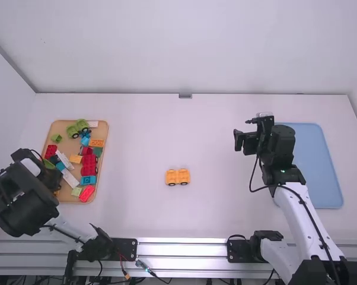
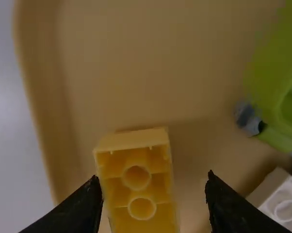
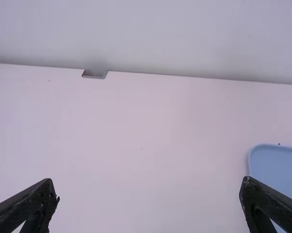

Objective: Assemble lego blocks to make yellow taxi

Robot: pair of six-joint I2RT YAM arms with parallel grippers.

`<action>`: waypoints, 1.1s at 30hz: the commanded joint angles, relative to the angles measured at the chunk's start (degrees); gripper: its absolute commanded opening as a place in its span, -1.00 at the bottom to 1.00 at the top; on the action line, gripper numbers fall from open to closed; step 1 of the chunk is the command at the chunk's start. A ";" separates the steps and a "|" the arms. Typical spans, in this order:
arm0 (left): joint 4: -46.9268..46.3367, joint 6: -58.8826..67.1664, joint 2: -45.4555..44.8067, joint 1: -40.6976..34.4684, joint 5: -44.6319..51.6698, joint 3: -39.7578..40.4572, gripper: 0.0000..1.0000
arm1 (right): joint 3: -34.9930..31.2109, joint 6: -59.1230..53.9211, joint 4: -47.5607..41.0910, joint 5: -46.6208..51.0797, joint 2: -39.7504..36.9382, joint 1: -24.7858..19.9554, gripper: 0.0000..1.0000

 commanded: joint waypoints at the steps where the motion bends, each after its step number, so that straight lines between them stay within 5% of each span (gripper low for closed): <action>1: 0.11 0.24 0.61 0.17 -0.83 -1.27 0.19 | 2.27 0.33 -0.04 0.02 0.33 0.28 0.97; 4: 0.37 0.22 0.61 0.22 -0.83 -1.46 0.26 | 2.27 0.31 -0.04 0.00 0.33 0.26 0.97; 12: 1.14 0.24 0.61 0.17 -0.85 -1.86 -0.17 | 2.27 0.31 -0.04 -0.04 0.33 0.26 0.98; 19: 1.18 0.02 0.59 0.22 -0.81 -2.05 -0.34 | 2.27 0.31 0.13 -1.16 0.33 0.26 0.97; 23: 1.20 -0.22 0.26 0.17 -0.57 -1.90 -0.68 | 2.27 0.37 0.35 -1.33 0.31 0.26 0.98; 24: 0.59 -0.13 -0.07 0.17 0.37 -1.36 -0.96 | 2.27 0.68 0.55 -2.47 0.31 0.26 0.97; 33: -8.37 0.39 -3.78 -0.46 2.84 5.09 -0.97 | 2.27 6.86 3.45 -11.50 0.33 0.28 0.98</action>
